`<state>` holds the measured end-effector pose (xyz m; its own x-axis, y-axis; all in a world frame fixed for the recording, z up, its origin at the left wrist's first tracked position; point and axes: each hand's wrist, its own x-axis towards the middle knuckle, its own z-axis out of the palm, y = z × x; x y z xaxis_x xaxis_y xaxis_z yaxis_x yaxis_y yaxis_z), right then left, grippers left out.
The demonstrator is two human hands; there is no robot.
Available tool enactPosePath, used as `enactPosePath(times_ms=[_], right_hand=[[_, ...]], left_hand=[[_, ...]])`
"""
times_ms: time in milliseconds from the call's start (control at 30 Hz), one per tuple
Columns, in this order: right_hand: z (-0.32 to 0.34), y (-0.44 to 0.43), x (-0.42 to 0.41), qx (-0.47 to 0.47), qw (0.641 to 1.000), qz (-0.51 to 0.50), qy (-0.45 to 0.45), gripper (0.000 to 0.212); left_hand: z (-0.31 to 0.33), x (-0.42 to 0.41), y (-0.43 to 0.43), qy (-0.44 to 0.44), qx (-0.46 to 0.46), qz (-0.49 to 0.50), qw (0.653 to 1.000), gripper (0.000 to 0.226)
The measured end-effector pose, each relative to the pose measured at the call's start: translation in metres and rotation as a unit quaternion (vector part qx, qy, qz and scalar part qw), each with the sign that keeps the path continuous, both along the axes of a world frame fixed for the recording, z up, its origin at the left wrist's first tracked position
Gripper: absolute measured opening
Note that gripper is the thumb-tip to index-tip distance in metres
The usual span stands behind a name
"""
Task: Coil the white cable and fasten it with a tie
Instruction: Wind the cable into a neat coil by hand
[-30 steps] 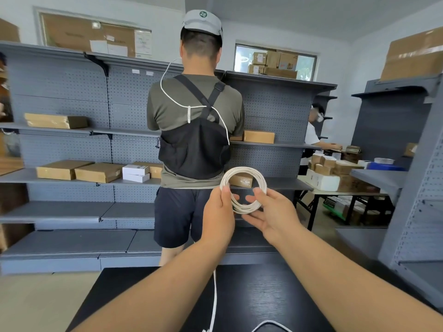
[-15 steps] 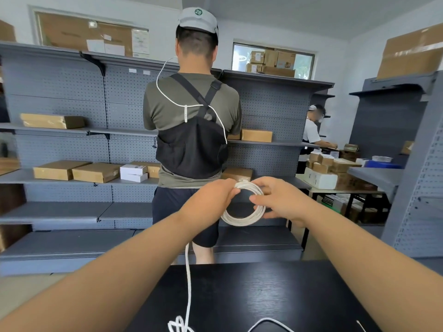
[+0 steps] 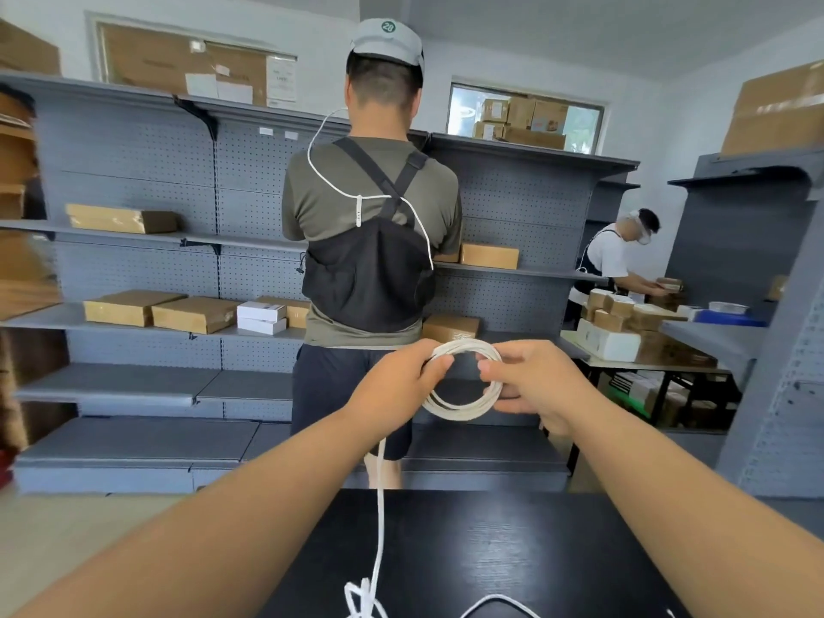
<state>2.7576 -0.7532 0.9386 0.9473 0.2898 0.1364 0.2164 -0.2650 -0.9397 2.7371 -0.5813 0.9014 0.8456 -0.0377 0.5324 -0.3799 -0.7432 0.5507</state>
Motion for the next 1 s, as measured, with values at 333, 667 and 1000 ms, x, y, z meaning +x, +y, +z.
enactPosePath(times_ms=[333, 667, 1000], right_hand=[[-0.010, 0.002, 0.001, 0.188, 0.978, -0.026, 0.091, 0.011], [-0.002, -0.003, 0.000, -0.123, 0.989, 0.009, -0.081, 0.018], [0.004, 0.000, 0.005, -0.220, 0.963, -0.002, -0.152, 0.018]], left_hand=[[-0.003, -0.008, -0.017, 0.017, -0.310, -0.039, 0.950, 0.020], [0.013, -0.004, -0.013, -0.066, 0.103, 0.056, 0.991, 0.029], [0.019, 0.001, -0.004, -0.065, 0.170, 0.053, 0.982, 0.029]])
